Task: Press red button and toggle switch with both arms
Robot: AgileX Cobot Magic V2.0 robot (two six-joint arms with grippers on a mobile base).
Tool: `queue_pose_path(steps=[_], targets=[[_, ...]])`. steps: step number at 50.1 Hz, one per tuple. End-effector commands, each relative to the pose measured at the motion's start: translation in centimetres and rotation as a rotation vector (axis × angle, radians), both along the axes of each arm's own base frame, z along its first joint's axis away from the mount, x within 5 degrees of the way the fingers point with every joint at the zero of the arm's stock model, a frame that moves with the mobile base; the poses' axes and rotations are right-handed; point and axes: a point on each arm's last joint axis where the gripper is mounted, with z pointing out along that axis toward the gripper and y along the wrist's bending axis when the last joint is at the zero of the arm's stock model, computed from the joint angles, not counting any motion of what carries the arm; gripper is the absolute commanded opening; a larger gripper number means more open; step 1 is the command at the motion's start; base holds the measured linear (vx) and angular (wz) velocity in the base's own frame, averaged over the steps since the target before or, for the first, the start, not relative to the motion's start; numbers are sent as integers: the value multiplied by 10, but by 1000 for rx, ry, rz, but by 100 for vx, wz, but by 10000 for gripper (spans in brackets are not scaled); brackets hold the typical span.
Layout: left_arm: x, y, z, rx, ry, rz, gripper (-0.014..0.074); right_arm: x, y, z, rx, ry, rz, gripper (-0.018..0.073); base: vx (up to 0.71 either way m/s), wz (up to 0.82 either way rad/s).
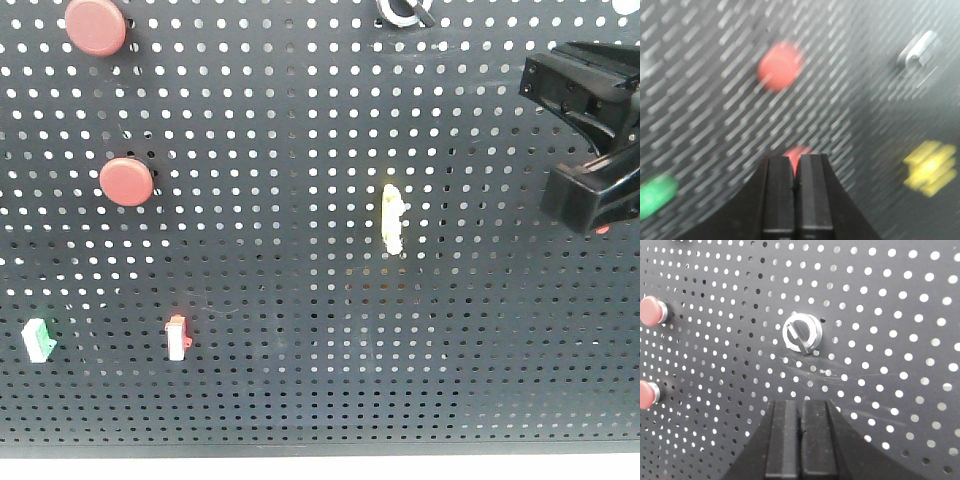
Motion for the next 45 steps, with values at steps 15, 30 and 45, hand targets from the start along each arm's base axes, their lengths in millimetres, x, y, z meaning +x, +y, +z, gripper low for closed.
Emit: queue_pose_path(steps=[15, 30, 45], targets=[[-48, 49, -111, -10, 65, 344, 1, -9, -3, 17, 38, -108, 18, 0, 0, 0], [-74, 53, -214, -50, 90, 389, 1, -9, -3, 17, 38, -108, 18, 0, 0, 0], [-72, 53, -226, -23, 245, 393, 1, -9, -3, 17, 40, -111, 19, 0, 0, 0]])
